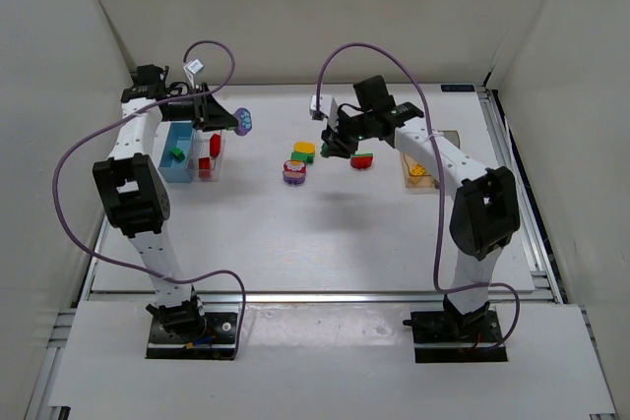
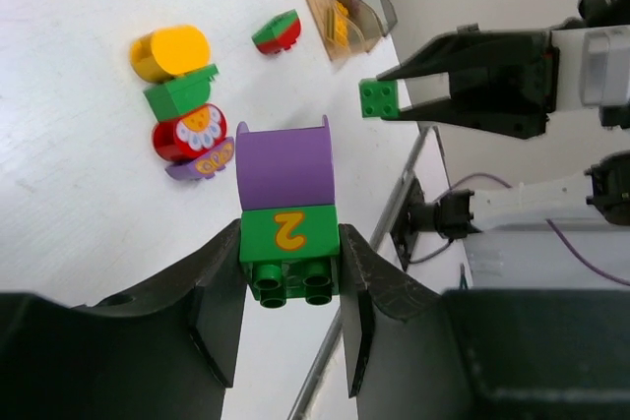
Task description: Sort the legos into containers by color
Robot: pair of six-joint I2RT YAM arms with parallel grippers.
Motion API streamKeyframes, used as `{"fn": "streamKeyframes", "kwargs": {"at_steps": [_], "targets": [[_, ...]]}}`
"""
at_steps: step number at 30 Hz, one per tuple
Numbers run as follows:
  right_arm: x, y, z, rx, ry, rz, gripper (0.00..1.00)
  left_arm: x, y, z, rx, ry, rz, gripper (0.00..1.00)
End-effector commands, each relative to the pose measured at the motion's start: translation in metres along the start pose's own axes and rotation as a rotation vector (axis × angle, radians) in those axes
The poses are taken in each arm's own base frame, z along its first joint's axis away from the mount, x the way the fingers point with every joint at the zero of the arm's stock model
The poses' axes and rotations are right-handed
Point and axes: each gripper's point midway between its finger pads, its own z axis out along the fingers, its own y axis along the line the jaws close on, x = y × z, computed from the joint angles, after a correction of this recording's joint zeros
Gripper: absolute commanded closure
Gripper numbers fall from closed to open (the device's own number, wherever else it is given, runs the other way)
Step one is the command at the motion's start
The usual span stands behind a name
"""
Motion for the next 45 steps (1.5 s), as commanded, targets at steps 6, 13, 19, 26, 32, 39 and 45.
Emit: {"fn": "streamKeyframes", "kwargs": {"at_steps": [6, 13, 19, 26, 32, 39, 45], "targets": [[-0.103, -0.015, 0.027, -0.011, -0.229, 0.042, 1.0, -0.058, -0.037, -0.069, -0.266, -0.279, 0.226, 0.9], [-0.078, -0.021, 0.043, -0.01, -0.166, 0.084, 1.0, -0.035, -0.043, -0.067, -0.296, -0.238, 0.221, 0.9], [-0.02, 0.031, 0.038, -0.157, -0.044, 0.007, 1.0, -0.032, -0.044, -0.068, -0.3, -0.24, 0.22, 0.9], [0.034, 0.103, 0.012, -0.294, 0.055, -0.12, 1.0, -0.029, -0.044, -0.057, -0.287, -0.211, 0.227, 0.9], [0.007, 0.11, 0.039, -0.279, 0.035, -0.109, 1.0, -0.027, -0.042, -0.053, -0.281, -0.213, 0.201, 0.9], [-0.003, 0.116, 0.063, -0.276, 0.024, -0.084, 1.0, -0.017, -0.046, -0.053, -0.282, -0.204, 0.188, 0.9], [0.003, 0.12, 0.056, -0.277, 0.033, -0.11, 1.0, -0.002, -0.047, -0.05, -0.281, -0.183, 0.166, 0.9]]}}
